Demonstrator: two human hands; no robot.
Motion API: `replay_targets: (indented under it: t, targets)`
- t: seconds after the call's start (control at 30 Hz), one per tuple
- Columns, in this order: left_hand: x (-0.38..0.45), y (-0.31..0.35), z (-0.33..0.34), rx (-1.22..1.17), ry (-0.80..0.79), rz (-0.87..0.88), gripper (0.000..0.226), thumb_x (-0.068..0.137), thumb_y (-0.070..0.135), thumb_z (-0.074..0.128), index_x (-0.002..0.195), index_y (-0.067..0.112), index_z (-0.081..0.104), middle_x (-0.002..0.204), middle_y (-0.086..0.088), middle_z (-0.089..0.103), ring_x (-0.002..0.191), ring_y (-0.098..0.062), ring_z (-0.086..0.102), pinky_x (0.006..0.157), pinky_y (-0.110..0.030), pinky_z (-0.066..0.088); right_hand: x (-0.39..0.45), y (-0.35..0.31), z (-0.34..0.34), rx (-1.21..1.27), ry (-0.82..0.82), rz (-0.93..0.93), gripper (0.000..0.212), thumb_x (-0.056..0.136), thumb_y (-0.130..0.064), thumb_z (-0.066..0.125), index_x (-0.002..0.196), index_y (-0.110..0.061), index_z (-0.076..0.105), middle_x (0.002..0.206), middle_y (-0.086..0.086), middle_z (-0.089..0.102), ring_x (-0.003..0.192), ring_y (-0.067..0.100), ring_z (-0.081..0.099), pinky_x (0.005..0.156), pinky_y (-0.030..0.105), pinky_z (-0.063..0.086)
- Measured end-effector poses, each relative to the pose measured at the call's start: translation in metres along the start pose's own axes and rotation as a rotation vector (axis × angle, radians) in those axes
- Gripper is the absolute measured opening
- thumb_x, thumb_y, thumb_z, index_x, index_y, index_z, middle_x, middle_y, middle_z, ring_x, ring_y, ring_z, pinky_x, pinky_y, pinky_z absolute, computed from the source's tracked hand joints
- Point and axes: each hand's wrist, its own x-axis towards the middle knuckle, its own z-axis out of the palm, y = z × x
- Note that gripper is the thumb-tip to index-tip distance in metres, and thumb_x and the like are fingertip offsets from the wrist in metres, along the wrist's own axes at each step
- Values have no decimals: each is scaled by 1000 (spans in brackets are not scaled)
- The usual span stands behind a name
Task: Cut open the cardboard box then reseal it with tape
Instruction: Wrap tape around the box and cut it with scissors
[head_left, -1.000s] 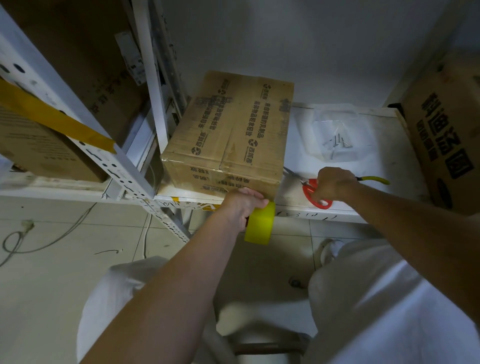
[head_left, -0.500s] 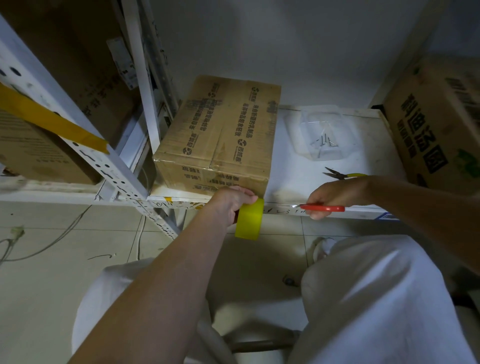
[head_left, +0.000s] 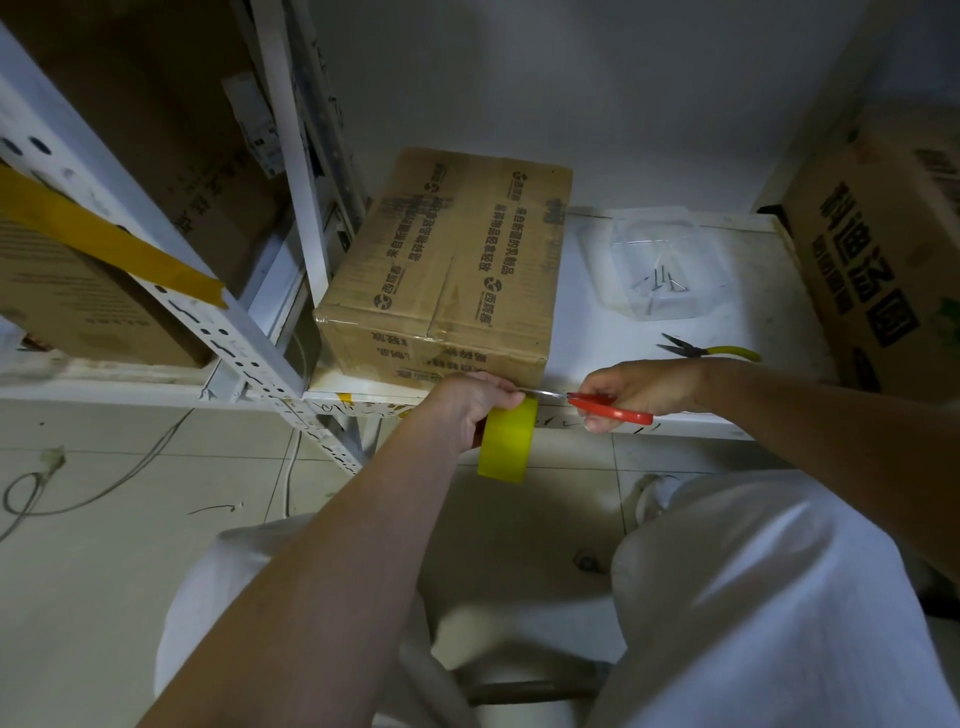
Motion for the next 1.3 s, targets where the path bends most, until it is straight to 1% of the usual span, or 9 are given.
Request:
replay_targets:
  t: [0.1,0.2,0.3,0.4,0.5,0.63,0.8,1.0,1.3]
  targets:
    - [1,-1,-1,-3,-1,-5,19,85,-2,66,78,13,58,80,-6,62,71,-19,59,58,-32,49,8,2,2,18,37,-18,51,48,-74,75,82,-37,68,95,-3,68,102,20,64,96,40,49]
    - [2,0,-1,-12,-4,-6,19,85,-3,66,77,13,58,81,-6,62,73,-19,59,59,-32,49,5,-3,-1,39,43,-36,56,45,-76,74,81,-33,70,98,2,69,99,22,65,97,45,50]
    - [1,0,-1,-18,-18,-11,19,85,-3,66,78,13,58,82,-6,62,73,-18,59,58,-32,48,1,-4,-2,49,61,-65,62,48,-69,70,89,-23,70,96,2,70,94,18,65,95,43,51]
    - [2,1,-1,-21,-12,-22,17,85,-2,67,79,12,59,83,-6,63,74,-19,60,58,-33,49,0,-3,2,42,86,-96,74,40,-79,70,89,-23,69,94,5,70,87,16,64,89,38,51]
    - [1,1,-1,-19,-6,-25,17,85,-2,67,80,12,60,84,-6,63,74,-19,60,57,-33,48,2,-4,4,41,112,-93,65,47,-71,70,89,-21,68,91,5,69,85,18,64,89,40,50]
    - [0,2,0,-23,-20,-29,17,86,-3,65,80,13,60,81,-5,63,72,-18,60,58,-33,49,3,-5,6,70,133,-95,37,62,-54,73,79,-23,66,71,-6,61,68,8,56,73,28,45]
    - [2,2,-2,-17,-21,-31,16,85,-1,66,80,12,59,82,-6,63,72,-18,60,58,-32,50,2,-6,9,139,171,-83,25,70,-41,77,71,-18,65,61,0,55,49,4,50,54,21,44]
    - [0,3,-2,7,-13,-26,20,86,-3,65,76,12,57,80,-5,61,70,-17,58,56,-30,48,3,-5,8,88,226,-82,40,55,-59,75,63,-21,65,53,-4,54,49,10,50,56,24,42]
    - [3,-4,-12,122,86,12,25,83,-6,68,69,12,57,75,-7,59,67,-19,56,61,-28,48,-8,-10,-7,-323,202,-19,36,74,-55,72,66,-26,52,64,-11,52,60,4,47,60,19,36]
